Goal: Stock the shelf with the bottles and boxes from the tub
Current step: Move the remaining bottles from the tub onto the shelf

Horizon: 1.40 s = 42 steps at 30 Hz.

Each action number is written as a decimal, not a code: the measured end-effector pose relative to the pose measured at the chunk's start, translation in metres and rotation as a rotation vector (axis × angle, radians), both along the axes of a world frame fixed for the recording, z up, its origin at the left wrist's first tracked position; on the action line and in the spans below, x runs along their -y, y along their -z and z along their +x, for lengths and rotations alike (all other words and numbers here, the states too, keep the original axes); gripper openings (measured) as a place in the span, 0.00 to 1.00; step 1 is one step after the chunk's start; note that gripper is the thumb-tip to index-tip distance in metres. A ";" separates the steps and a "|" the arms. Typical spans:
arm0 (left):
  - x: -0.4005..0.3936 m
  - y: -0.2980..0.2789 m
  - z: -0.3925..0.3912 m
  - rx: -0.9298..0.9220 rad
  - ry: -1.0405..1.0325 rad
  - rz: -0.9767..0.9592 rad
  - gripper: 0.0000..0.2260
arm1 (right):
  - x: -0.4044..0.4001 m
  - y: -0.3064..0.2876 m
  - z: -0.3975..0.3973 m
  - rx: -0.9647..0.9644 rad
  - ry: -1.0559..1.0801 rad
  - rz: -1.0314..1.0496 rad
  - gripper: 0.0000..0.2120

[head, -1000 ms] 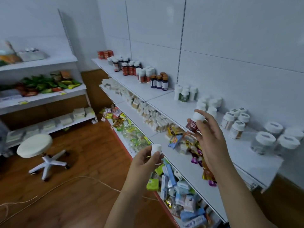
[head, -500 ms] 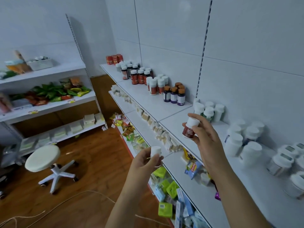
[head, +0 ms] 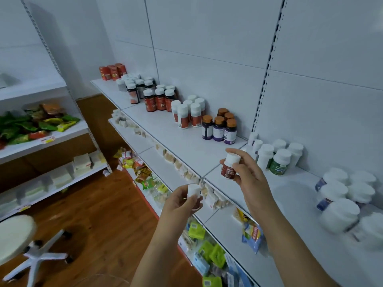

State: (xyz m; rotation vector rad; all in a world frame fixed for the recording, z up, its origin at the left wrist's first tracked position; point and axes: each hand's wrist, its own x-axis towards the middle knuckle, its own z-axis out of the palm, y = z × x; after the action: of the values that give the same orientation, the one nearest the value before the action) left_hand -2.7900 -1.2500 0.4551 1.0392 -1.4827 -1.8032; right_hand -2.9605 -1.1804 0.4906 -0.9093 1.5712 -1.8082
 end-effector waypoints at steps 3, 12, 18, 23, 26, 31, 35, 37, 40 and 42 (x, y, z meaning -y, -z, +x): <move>0.048 -0.006 -0.004 -0.016 0.060 -0.032 0.07 | 0.040 -0.005 0.004 0.003 0.083 0.005 0.16; 0.157 -0.004 -0.024 -0.013 0.256 -0.120 0.07 | 0.120 -0.012 -0.005 0.065 0.409 0.021 0.11; 0.185 0.012 -0.066 0.000 0.462 -0.239 0.10 | 0.117 0.034 -0.021 0.118 0.663 0.183 0.08; 0.196 0.023 -0.124 0.022 0.622 -0.333 0.10 | 0.112 0.054 -0.037 -0.019 0.755 0.305 0.06; 0.198 0.029 -0.159 0.043 0.645 -0.464 0.12 | 0.112 0.069 -0.048 -0.116 0.791 0.368 0.05; 0.202 0.033 -0.216 0.034 0.777 -0.701 0.09 | 0.116 0.091 -0.062 -0.150 0.843 0.403 0.06; 0.202 0.038 -0.259 0.009 0.791 -0.795 0.08 | 0.123 0.097 -0.071 -0.226 0.934 0.435 0.07; 0.200 0.040 -0.273 -0.015 0.785 -0.815 0.08 | 0.128 0.099 -0.072 -0.251 0.966 0.465 0.07; 0.197 0.048 -0.284 -0.059 0.795 -0.832 0.09 | 0.136 0.107 -0.072 -0.277 0.989 0.517 0.11; 0.197 0.057 -0.286 -0.064 0.799 -0.841 0.10 | 0.141 0.114 -0.074 -0.291 1.013 0.542 0.15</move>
State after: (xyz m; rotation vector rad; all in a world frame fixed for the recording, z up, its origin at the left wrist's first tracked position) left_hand -3.0763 -1.4469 0.3977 -0.0555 -2.4908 -1.3296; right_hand -3.0345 -1.3210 0.3768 -0.0706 2.8544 -1.6574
